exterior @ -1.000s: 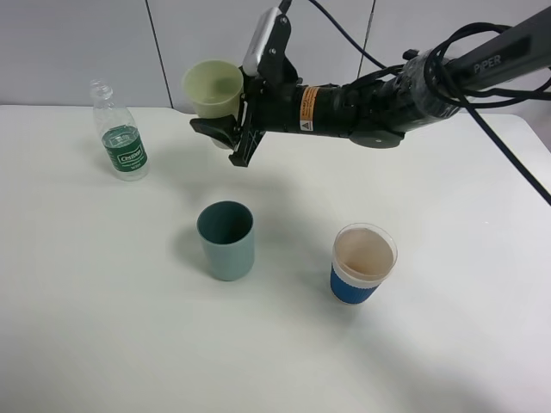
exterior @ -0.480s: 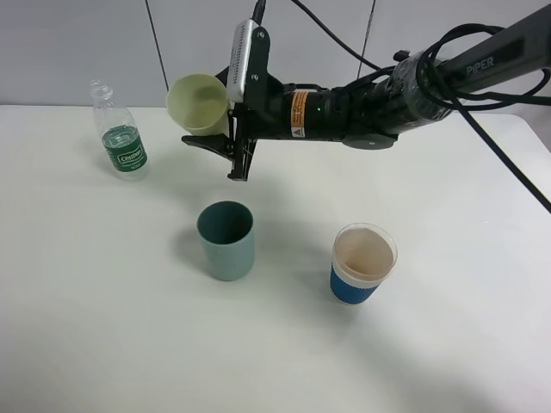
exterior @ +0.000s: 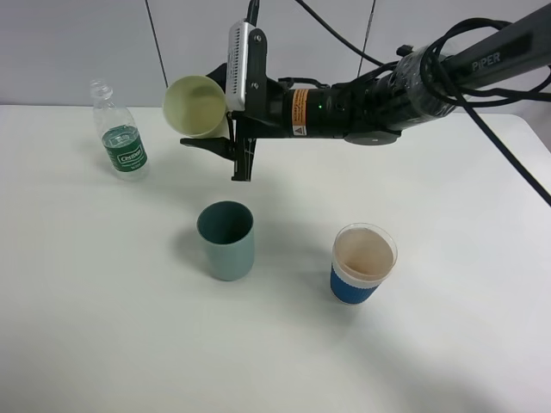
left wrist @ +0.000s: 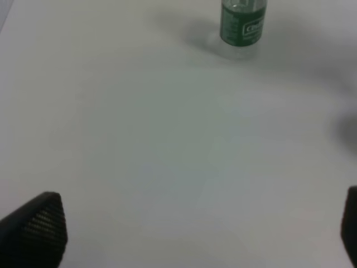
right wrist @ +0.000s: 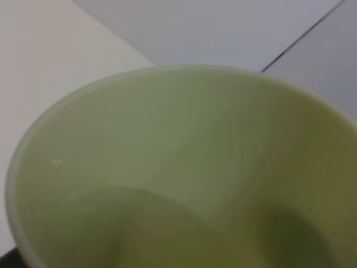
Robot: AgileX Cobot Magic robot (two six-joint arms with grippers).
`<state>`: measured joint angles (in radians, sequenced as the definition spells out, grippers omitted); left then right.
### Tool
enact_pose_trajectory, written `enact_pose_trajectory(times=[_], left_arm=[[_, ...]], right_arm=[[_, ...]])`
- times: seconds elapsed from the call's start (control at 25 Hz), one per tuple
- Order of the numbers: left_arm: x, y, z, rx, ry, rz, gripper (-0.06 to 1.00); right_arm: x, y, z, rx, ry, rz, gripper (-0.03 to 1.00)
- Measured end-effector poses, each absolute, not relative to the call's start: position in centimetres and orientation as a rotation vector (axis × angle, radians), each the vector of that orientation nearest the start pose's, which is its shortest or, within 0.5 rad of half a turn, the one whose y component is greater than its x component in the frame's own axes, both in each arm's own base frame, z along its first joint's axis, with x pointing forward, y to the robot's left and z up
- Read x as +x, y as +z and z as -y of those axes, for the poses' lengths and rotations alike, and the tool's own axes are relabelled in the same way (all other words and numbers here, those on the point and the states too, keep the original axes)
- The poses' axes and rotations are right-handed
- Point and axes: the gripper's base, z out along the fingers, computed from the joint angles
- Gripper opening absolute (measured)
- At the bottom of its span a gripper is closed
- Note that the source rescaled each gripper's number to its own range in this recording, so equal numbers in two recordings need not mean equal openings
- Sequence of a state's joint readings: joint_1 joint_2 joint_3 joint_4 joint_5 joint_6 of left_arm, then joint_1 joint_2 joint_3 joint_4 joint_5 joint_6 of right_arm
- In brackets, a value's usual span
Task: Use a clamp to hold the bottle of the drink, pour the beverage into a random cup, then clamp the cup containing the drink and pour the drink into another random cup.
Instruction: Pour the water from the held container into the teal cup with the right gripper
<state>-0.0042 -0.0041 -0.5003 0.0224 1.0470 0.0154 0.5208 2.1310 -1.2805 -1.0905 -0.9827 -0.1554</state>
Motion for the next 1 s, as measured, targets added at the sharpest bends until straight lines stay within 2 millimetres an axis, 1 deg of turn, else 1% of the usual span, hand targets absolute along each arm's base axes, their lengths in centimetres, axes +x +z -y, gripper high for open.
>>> enact_pose_trajectory(times=[0.2, 0.4, 0.52, 0.76, 1.0], left_arm=[[-0.5, 27.8, -0.2, 0.019, 0.034, -2.026, 1.00], [-0.5, 27.8, -0.2, 0.019, 0.034, -2.026, 1.00], [-0.5, 27.8, -0.2, 0.019, 0.034, -2.026, 1.00], [-0.5, 27.8, -0.2, 0.019, 0.034, -2.026, 1.00], [-0.5, 27.8, -0.2, 0.019, 0.034, -2.026, 1.00]], right_arm=[[34.3, 17.9, -27.5, -1.544, 0.390, -0.639, 0.00], [33.6, 18.2, -27.3, -1.624, 0.388, -0.546, 0.00], [33.3, 18.8, -27.2, -1.653, 0.378, -0.504, 0.00], [33.1, 19.4, -27.1, -1.687, 0.307, -0.420, 0.00], [33.3, 19.2, -27.1, -1.729, 0.241, -0.386, 0.00]])
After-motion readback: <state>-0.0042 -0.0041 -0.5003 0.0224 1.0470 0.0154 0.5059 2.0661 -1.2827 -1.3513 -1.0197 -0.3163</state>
